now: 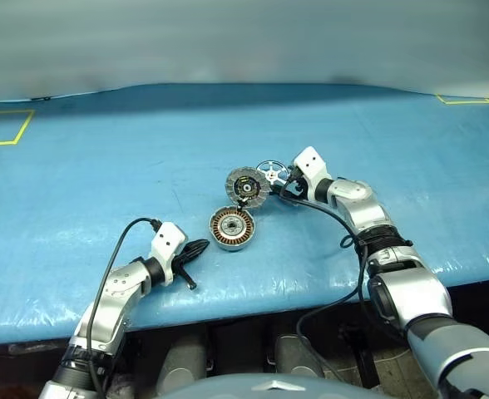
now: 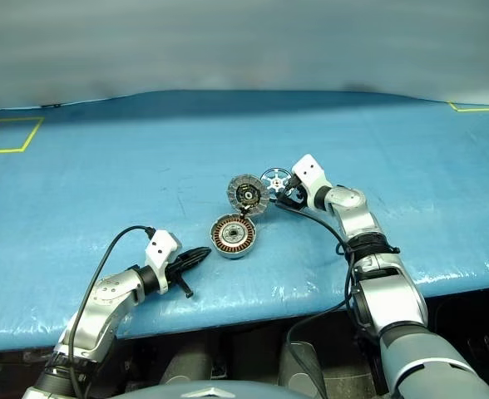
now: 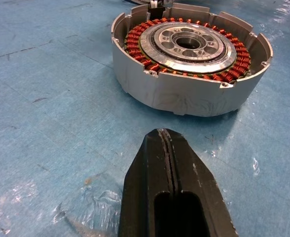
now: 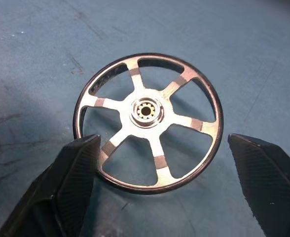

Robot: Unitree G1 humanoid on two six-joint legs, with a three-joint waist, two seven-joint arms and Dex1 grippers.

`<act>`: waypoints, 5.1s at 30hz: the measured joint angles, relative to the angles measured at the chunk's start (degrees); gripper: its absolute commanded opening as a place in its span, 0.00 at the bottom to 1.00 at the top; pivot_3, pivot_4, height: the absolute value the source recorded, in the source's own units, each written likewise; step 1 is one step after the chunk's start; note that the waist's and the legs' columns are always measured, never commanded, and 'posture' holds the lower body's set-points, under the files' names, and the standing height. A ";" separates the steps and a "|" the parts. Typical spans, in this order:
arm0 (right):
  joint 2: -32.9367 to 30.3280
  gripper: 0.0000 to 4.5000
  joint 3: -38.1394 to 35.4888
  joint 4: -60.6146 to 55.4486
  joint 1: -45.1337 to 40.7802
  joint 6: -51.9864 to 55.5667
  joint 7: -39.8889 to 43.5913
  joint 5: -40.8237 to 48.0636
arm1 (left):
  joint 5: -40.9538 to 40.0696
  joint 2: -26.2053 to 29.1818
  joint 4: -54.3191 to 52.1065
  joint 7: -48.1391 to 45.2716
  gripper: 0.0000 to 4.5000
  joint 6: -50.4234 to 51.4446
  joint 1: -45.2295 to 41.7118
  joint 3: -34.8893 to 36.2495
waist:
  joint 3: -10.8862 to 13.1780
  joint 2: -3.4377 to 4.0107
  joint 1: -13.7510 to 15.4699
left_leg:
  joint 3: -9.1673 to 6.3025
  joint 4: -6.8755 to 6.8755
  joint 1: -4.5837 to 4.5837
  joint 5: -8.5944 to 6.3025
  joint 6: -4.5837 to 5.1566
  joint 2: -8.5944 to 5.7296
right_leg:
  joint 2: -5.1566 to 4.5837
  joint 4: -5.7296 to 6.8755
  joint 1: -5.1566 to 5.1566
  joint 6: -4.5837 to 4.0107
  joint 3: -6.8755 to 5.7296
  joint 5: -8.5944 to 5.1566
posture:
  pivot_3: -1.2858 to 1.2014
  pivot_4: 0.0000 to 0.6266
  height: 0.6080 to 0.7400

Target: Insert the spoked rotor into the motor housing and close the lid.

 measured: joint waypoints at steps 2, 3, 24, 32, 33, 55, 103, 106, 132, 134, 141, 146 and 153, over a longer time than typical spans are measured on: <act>0.03 1.00 0.04 0.17 -0.04 -0.27 0.03 -0.05 | 0.01 -0.01 -0.04 0.08 0.00 -0.06 0.04 0.00 | 0.00 0.00 0.00 | 0.00 0.00 0.01 0.00 0.00 0.00 | 0.00 0.00 0.01 0.00 -0.01 0.00 | 0.52 0.24 1.00; 0.09 1.00 0.04 0.29 -0.04 -0.74 -0.07 -0.08 | 0.03 -0.01 -0.04 0.13 0.00 -0.09 0.07 0.00 | 0.00 0.00 0.00 | 0.00 0.00 0.01 0.00 0.00 0.00 | 0.00 0.00 0.01 0.00 -0.01 0.00 | 0.52 0.24 1.00; -0.80 1.00 -1.53 -3.88 0.63 -1.74 1.39 0.66 | 0.32 -0.01 0.09 0.09 0.00 -0.50 -0.12 -0.15 | 0.04 0.06 0.02 | 0.00 -0.01 -0.02 0.00 0.00 0.00 | 0.00 0.00 -0.02 -0.02 -0.01 0.00 | 0.52 0.24 1.00; 0.26 0.73 -1.54 -0.10 0.47 -0.22 1.92 0.58 | 1.04 -0.09 0.07 0.12 0.00 -0.72 -0.03 -0.12 | 0.04 0.07 0.00 | 0.00 -0.01 -0.01 0.00 0.00 0.00 | 0.00 0.00 -0.02 -0.03 -0.01 0.01 | 0.52 0.24 1.00; 0.27 0.73 -1.54 0.11 0.40 -0.24 1.87 0.51 | 1.05 -0.09 0.06 0.17 0.00 -0.75 0.01 -0.11 | 0.04 0.07 0.00 | 0.00 -0.01 -0.01 0.00 0.00 0.01 | 0.00 0.00 -0.02 -0.03 -0.01 0.01 | 0.52 0.24 1.00; 1.15 0.73 0.67 8.30 -4.63 -3.15 0.99 -3.08 | 1.17 -0.59 -0.03 1.83 0.00 -0.80 0.71 -0.10 | 0.03 0.07 -0.27 | 0.00 -0.06 0.46 -0.02 -0.02 0.03 | -0.03 -0.02 0.11 0.12 0.01 -0.12 | 0.52 0.24 1.00; -6.45 0.23 -7.21 -19.00 10.39 6.78 -0.31 5.50 | 2.10 -1.85 3.61 -0.24 0.00 -3.55 -2.30 -0.68 | 0.01 0.19 0.66 | 0.01 -0.02 -0.23 -0.04 0.00 0.02 | -0.10 -0.01 -0.49 0.12 -0.16 -0.17 | 0.52 0.24 1.00; -6.42 0.23 -4.02 -13.00 6.72 3.34 -0.25 2.40 | 2.08 -1.97 3.53 -0.27 0.00 -3.60 -2.13 -0.69 | 0.01 0.18 0.73 | 0.02 -0.06 -0.34 -0.03 0.02 0.00 | -0.09 -0.01 -0.43 0.00 -0.14 -0.11 | 0.52 0.24 1.00; -1.92 0.23 3.75 10.45 -6.25 -9.27 0.79 -7.24 | 2.05 -2.32 -0.43 4.37 0.00 -3.58 3.27 0.28 | -0.01 0.22 -0.36 | 0.06 -0.12 -0.07 -0.05 0.04 0.02 | -0.03 -0.02 -0.11 -0.17 -0.09 -0.03 | 0.52 0.24 1.00; -1.59 0.23 4.00 11.63 -6.94 -9.51 0.34 -7.82 | 2.05 -2.32 -0.43 4.52 0.00 -3.57 3.38 0.27 | -0.01 0.22 -0.41 | 0.06 -0.12 0.00 -0.05 0.03 0.03 | -0.02 -0.01 -0.05 -0.16 -0.10 -0.04 | 0.52 0.24 1.00; -0.71 0.01 4.47 15.23 -9.08 -8.79 -0.08 -9.02 | 2.05 -2.32 -0.49 4.73 0.00 -3.55 3.60 0.26 | -0.02 0.25 -0.50 | 0.06 -0.12 0.13 -0.06 0.03 0.03 | -0.03 -0.01 0.05 -0.12 -0.08 -0.08 | 0.52 0.24 1.00; -0.63 0.01 4.19 15.45 -9.22 -8.70 -0.29 -8.80 | 2.05 -2.33 -0.51 4.79 0.00 -3.52 3.67 0.26 | -0.03 0.26 -0.53 | 0.06 -0.13 0.17 -0.06 0.02 0.04 | -0.04 -0.01 0.07 -0.15 -0.08 -0.06 | 0.52 0.24 1.00; -2.74 0.01 1.13 11.43 -6.20 -8.52 -0.37 -6.41 | 2.01 -2.83 -0.39 4.67 0.00 -3.98 3.68 0.26 | -0.03 0.26 -0.27 | 0.07 -0.18 0.15 -0.06 0.03 0.02 | -0.05 -0.03 0.06 -0.21 -0.07 -0.04 | 0.52 0.24 1.00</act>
